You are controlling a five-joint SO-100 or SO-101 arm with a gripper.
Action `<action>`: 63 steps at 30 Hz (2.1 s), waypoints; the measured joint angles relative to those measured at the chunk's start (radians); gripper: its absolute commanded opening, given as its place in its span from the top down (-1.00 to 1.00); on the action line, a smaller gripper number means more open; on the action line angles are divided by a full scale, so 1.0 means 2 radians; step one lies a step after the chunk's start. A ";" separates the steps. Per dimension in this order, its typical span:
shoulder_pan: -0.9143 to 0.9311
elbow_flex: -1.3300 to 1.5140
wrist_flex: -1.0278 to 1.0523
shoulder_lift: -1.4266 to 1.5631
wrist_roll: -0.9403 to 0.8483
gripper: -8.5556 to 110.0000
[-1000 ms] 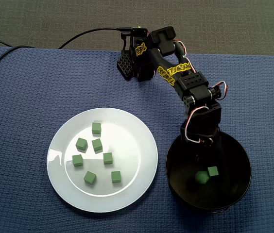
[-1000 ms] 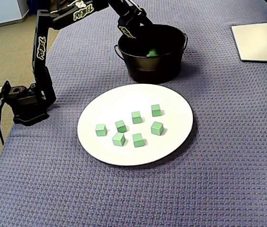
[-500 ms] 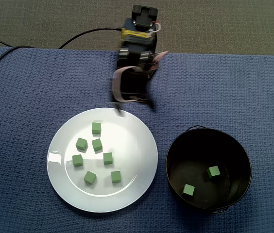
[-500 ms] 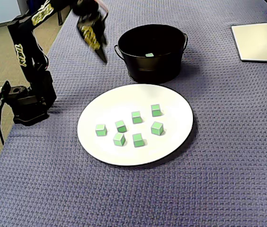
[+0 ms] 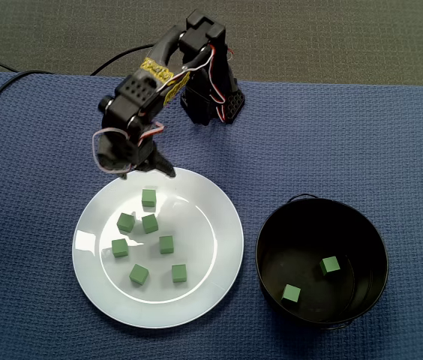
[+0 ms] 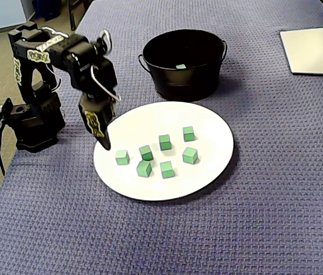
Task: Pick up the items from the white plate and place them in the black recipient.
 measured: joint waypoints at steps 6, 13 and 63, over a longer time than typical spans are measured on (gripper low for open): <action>-0.003 0.021 -0.045 -0.047 0.031 0.20; -0.005 0.084 -0.123 -0.071 0.046 0.25; -0.452 -0.261 -0.056 0.031 0.850 0.86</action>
